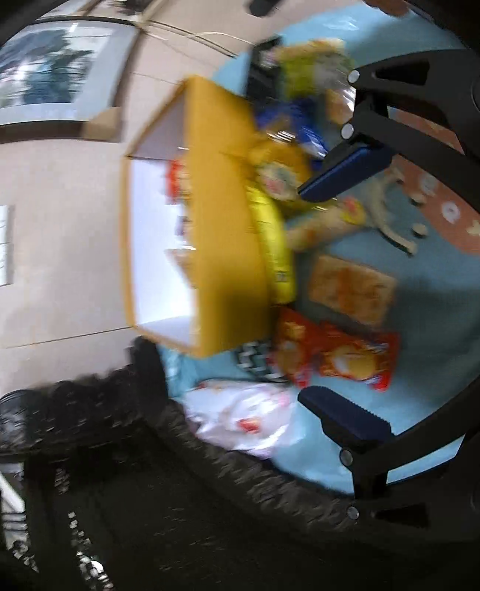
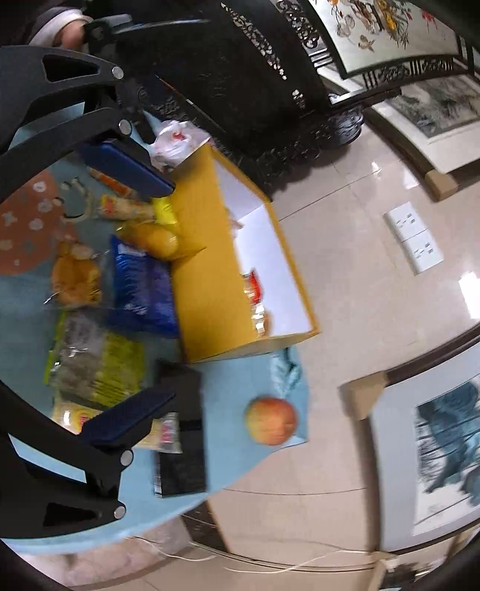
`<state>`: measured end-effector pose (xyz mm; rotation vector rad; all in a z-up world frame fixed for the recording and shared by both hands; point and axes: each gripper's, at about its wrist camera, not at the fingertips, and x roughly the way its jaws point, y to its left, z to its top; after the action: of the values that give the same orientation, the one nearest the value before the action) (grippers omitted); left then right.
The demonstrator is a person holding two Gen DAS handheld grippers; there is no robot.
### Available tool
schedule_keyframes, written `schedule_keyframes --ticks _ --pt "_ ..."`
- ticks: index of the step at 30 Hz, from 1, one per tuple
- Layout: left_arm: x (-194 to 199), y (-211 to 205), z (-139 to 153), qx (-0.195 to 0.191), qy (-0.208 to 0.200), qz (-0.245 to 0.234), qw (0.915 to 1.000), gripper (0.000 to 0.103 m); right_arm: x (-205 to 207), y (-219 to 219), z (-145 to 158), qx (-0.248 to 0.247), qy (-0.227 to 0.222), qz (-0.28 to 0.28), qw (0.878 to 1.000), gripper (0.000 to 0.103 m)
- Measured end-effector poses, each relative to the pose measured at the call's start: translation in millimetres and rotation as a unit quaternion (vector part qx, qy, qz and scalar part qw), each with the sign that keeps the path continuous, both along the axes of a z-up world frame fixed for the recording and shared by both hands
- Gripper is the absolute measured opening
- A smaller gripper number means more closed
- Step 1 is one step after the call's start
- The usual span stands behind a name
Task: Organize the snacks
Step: 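Move both tools back over the snack pile, then grasp the orange-striped cake packet with the left tool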
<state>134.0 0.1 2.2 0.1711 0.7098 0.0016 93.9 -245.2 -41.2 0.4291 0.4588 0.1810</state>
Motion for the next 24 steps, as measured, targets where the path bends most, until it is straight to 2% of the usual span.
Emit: schedule_keyframes --ticks 2,4,7,10,12,13,15,16,18,20,24 --pt "1.8 3.3 -18.0 -0.007 0.024 -0.002 0.9997 0.101 5.6 -5.2 -13.9 0.023 0.026 0.009 0.999 0.102" --pt "5.3 9.3 -33.9 -0.034 0.044 0.003 0.9985 0.101 11.5 -9.7 -22.1 0.041 0.055 0.011 0.998 0.102" --pt "10.3 14.1 -45.5 -0.061 0.049 0.002 0.9969 0.101 11.4 -12.7 -24.5 0.066 0.06 0.017 0.996 0.102" --pt "18.6 12.6 -50.5 -0.078 0.049 -0.012 0.9957 0.098 10.1 -7.5 -23.9 0.062 0.059 0.024 0.996 0.102" --pt "27.5 9.5 -57.0 -0.072 0.06 -0.019 0.9955 0.088 10.1 -2.7 -24.5 0.061 0.061 0.029 0.996 0.102" --pt "33.3 8.4 -62.8 -0.061 0.068 -0.017 0.9957 0.079 10.8 -1.6 -25.5 0.062 0.064 0.031 0.995 0.102" --pt "45.5 11.1 -76.9 -0.047 0.086 -0.003 0.9952 0.064 11.3 1.6 -28.1 0.061 0.071 0.036 0.995 0.102" --pt "48.7 13.6 -82.7 -0.051 0.094 0.004 0.9943 0.059 11.5 3.8 -29.2 0.055 0.073 0.039 0.995 0.102" --pt "47.7 18.0 -84.7 -0.065 0.08 0.007 0.9946 0.052 11.3 7.6 -29.7 0.042 0.074 0.037 0.996 0.102" --pt "45.1 15.3 -85.1 -0.055 0.075 0.002 0.9957 0.046 12.6 8.7 -30.9 0.039 0.078 0.038 0.995 0.102" --pt "28.8 11.7 -80.0 -0.074 0.071 -0.002 0.9948 0.046 13.0 7.8 -32.3 0.038 0.082 0.033 0.995 0.102"
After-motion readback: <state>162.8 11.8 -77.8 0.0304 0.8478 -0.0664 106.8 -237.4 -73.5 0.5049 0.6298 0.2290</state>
